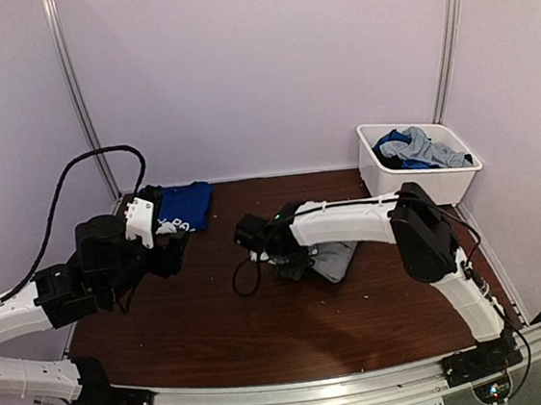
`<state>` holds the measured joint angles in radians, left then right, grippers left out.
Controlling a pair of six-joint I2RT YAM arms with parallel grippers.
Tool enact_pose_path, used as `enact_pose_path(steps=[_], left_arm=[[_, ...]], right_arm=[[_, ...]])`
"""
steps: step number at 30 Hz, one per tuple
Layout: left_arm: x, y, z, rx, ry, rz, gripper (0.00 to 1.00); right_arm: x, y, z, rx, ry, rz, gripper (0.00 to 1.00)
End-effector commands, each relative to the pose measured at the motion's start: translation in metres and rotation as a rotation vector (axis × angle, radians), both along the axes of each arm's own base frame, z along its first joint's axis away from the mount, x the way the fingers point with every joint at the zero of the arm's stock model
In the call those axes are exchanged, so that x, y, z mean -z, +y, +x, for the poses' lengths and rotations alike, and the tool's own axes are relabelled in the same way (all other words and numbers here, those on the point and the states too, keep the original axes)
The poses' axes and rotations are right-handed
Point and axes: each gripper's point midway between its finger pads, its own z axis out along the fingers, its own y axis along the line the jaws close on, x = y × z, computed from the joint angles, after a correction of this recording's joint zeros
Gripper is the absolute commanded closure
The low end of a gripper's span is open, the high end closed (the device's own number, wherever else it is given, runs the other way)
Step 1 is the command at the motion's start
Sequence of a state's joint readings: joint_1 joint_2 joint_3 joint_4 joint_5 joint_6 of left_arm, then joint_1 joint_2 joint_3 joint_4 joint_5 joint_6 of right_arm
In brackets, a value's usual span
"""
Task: Fold and stack the mixed laundry pile
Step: Turn over the square-folded shirt at the center of the board.
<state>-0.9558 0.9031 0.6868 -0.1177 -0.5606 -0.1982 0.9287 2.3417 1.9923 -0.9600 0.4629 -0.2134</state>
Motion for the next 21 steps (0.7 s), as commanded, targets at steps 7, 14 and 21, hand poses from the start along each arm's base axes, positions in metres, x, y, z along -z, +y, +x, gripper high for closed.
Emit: enact_pose_path(steps=[7,14,21], left_arm=[[0.016,0.051,0.008,-0.185,0.127,-0.130,0.28],[0.025,0.062,0.017,-0.245,0.211,-0.181,0.27],[0.043,0.048,0.016,-0.204,0.295,-0.224,0.26]], right_arm=[[0.023,0.071,-0.136,-0.115,0.151,0.026,0.93],[-0.078,0.146,-0.169,-0.190,0.285,0.519,0.36],[-0.196,0.135,-0.159,-0.322,0.435,1.018,0.13]])
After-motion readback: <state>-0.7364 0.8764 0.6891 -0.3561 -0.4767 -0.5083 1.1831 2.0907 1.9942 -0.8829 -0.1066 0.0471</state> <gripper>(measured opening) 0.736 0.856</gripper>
